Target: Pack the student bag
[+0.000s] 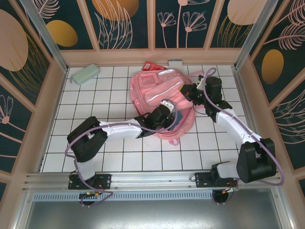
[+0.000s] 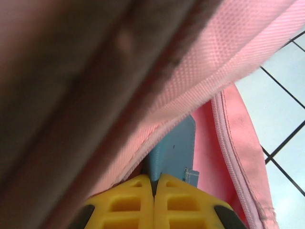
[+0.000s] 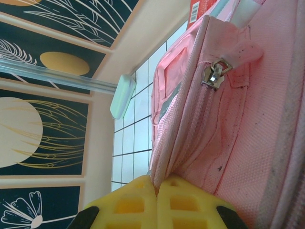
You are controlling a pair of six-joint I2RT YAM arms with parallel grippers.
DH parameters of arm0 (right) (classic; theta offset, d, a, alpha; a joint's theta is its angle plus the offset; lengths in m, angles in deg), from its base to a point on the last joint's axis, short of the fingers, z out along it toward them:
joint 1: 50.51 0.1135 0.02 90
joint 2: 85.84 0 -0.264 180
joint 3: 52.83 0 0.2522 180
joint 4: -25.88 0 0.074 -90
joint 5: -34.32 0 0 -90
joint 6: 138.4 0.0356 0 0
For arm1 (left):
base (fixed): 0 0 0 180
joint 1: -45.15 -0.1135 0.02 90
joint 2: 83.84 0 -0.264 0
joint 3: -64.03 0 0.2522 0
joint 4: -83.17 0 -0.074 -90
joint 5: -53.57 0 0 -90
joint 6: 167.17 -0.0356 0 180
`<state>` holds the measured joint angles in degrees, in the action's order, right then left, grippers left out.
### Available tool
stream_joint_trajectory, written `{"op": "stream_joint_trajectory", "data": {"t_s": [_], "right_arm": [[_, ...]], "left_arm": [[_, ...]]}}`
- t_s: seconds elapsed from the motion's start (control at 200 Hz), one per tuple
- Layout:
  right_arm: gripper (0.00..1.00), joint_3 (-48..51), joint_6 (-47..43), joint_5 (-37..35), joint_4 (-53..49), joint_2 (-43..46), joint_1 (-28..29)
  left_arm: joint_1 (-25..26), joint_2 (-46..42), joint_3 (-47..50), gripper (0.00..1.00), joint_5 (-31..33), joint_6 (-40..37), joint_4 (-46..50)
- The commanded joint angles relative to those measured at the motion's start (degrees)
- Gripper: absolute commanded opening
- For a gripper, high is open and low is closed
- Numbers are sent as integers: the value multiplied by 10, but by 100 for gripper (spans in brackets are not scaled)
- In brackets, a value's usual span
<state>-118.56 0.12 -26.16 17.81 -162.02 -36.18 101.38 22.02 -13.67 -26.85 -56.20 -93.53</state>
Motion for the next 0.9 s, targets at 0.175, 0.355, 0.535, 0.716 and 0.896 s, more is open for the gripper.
{"op": "stream_joint_trajectory", "data": {"t_s": [0.175,0.355,0.535,0.716,0.896], "right_arm": [[0,1,3,21,86,18,-1],[0,5,2,20,85,19,-1],[0,6,0,20,85,19,-1],[0,7,-5,15,81,18,-1],[0,12,-11,13,79,17,-1]], "left_arm": [[1,46,-55,11,18,-9,10],[1,58,-67,33,73,-8,36],[1,54,-66,44,116,-7,49],[1,8,-41,44,95,6,34],[0,-72,9,44,70,27,24]]}}
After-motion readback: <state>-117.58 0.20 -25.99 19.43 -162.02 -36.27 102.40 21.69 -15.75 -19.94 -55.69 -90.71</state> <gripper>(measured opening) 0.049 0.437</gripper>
